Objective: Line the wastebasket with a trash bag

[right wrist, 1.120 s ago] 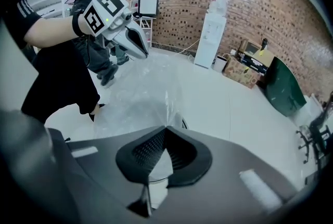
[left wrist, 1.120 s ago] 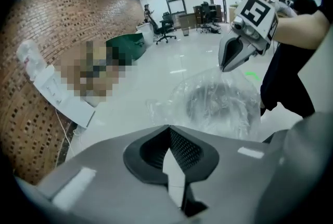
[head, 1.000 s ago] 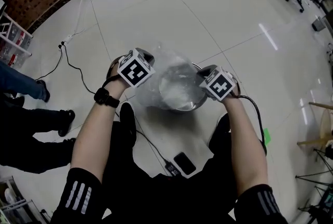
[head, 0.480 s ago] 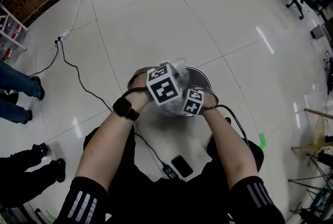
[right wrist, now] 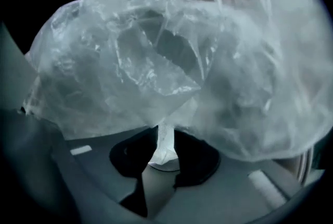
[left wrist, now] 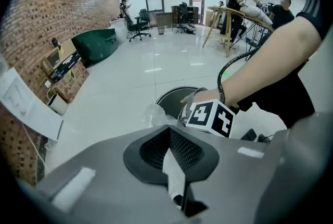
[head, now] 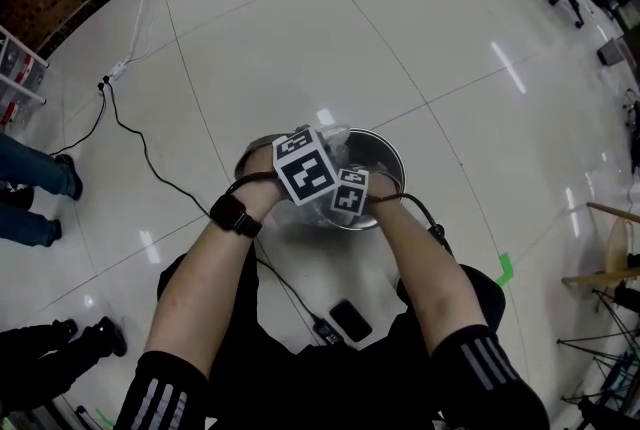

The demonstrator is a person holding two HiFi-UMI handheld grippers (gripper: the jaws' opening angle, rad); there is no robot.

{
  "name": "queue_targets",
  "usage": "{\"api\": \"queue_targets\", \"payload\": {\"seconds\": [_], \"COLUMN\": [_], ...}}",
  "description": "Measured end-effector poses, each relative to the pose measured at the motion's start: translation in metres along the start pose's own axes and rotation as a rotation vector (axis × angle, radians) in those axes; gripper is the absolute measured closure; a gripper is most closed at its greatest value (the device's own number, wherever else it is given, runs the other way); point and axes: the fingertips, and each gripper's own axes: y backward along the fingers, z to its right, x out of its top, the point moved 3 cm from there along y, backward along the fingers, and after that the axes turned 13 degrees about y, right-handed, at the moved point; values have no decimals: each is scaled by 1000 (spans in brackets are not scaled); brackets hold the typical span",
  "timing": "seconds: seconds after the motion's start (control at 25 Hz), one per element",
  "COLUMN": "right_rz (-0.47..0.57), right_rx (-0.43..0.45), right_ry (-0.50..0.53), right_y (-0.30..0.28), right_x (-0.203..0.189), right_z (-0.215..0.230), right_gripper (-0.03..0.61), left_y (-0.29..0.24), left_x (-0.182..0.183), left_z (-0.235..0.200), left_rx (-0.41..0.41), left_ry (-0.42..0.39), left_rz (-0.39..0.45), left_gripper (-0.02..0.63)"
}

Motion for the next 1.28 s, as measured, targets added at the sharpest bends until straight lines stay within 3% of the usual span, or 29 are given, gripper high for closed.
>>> {"api": "queue_targets", "payload": {"seconds": [0.16,0.4,0.48,0.64,0.76,0.84,1.08,1.28], "right_rz": [61,133,250,617,871,983,1037,974], "right_rx": [-10,-88,-145,-188,-64,28,180,160], "right_ry": [-8,-116,-255,-665,-904,-986,-1057,-1095], "right_y": [36,129,168,237,259,258,238,222], "right_x": [3,-23,-27,-39,-45,-45,-25,-34], "right_z": [3,10,18,35,30,25,15,22], "right_gripper": [452,434,434,434,430,422,400,423], "left_y": [4,6,4,4,4,2,-5,-10], "left_x": [9,22,22,20,21,19,19,22], "left_z": [-2,23,36,59,78,91,117,130], "left_rx": [-11,-68,-88,-61,-36,-35,-47,-64], "left_ry": [-5,-85,-125,-218,-281,-329,-431,-467], "left_rz": [21,49,54,62,80,78,82,87], "left_gripper": [620,620,620,620,620,620,620,620]}}
